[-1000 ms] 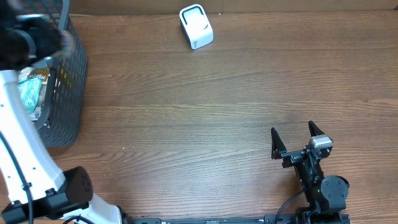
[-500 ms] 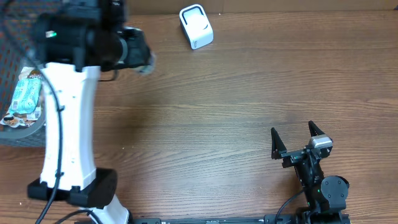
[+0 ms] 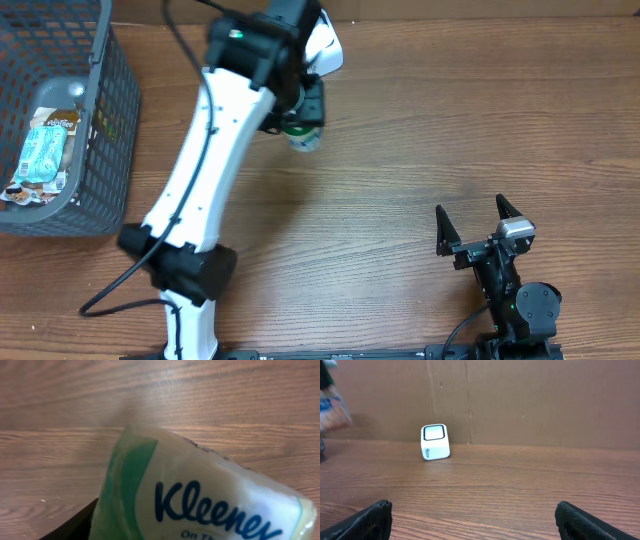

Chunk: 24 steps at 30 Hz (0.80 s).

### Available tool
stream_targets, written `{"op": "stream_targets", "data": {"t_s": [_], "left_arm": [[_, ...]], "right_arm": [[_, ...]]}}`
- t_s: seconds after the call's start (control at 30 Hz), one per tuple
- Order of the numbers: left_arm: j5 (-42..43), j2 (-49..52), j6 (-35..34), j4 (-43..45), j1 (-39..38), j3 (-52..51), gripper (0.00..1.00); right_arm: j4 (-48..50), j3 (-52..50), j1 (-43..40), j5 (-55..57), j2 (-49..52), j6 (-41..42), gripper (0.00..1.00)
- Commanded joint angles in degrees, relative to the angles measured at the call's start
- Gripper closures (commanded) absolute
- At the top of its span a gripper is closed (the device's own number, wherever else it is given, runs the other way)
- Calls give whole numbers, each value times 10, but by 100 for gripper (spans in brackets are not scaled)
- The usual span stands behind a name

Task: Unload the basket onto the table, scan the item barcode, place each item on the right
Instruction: 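Lift the held Kleenex pack out of the basket toward table center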

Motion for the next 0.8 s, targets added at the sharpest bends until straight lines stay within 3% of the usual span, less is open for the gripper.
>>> {"op": "stream_targets", "data": {"t_s": [0.0,0.1,0.17,0.77], "left_arm": [[-2,33,-57,2,-24,6,87],[22,56,-63,3,-37,6,88],[35,71,-63,3,-41,6,96],[53,129,-71,39,-57,6,92]], "right_arm": [[2,-6,-2,5,-5,-3,0],[3,-6,-2,5,-5,-3,0],[3,-6,-2,5,-5,-3,0],[3,-6,-2,5,-5,-3,0]]}}
